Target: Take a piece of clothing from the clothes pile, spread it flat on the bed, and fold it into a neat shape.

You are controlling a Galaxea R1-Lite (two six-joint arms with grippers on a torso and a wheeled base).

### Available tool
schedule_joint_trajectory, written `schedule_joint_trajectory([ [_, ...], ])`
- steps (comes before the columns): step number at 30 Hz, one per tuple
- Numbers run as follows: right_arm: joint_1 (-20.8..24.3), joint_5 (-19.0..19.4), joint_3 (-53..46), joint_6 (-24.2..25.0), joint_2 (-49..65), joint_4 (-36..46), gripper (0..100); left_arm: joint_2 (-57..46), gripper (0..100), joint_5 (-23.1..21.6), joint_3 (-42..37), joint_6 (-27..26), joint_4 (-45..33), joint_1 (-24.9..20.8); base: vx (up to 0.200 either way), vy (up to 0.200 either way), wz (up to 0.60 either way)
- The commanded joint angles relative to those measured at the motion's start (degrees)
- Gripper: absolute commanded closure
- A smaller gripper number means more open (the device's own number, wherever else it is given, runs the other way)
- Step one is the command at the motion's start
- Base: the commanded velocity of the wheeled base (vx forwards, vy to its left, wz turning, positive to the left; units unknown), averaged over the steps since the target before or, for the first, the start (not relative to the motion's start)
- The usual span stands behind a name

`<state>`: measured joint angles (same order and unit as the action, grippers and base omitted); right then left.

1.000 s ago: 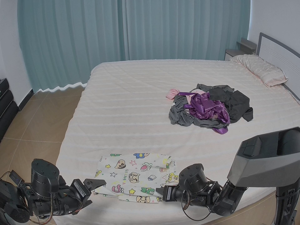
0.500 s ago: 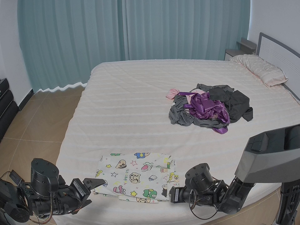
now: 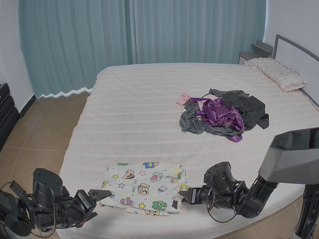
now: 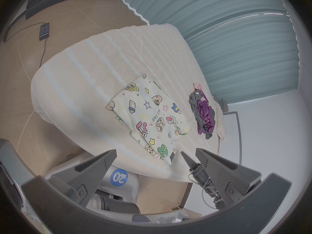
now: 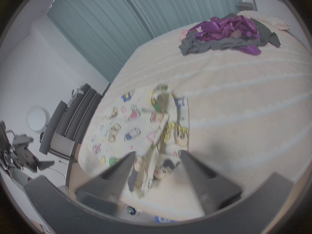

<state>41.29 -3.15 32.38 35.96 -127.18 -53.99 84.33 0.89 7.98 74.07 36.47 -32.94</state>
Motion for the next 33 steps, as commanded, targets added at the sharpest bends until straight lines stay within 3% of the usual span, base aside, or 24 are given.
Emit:
schedule_joint_trajectory([
  [1, -3.1, 0.8, 4.7, -0.3, 2.4, 0.5, 0, 0.2, 0, 0.0, 0.0, 0.0, 0.0, 0.0, 0.000, 0.000, 0.00],
  [12, -4.8, 2.1, 22.6, -2.4, -7.6, 9.1, 0, 0.3, 0, -0.1, 0.1, 0.0, 0.0, 0.0, 0.000, 0.000, 0.00],
  [21, -5.3, 1.7, 25.5, -5.3, -11.9, 9.5, 0, 0.3, 0, -1.4, 0.1, 0.1, 0.0, 0.0, 0.000, 0.000, 0.00],
  [22, -5.3, 1.7, 25.6, -5.3, -12.0, 9.4, 100, 0.3, 0, -1.4, 0.1, 0.1, 0.0, 0.0, 0.000, 0.000, 0.00],
  [33, -8.0, 1.4, 26.9, -5.1, -12.4, 9.2, 100, 0.7, 0, -1.5, 0.1, 0.1, 0.0, -0.1, 0.000, 0.000, 0.00],
])
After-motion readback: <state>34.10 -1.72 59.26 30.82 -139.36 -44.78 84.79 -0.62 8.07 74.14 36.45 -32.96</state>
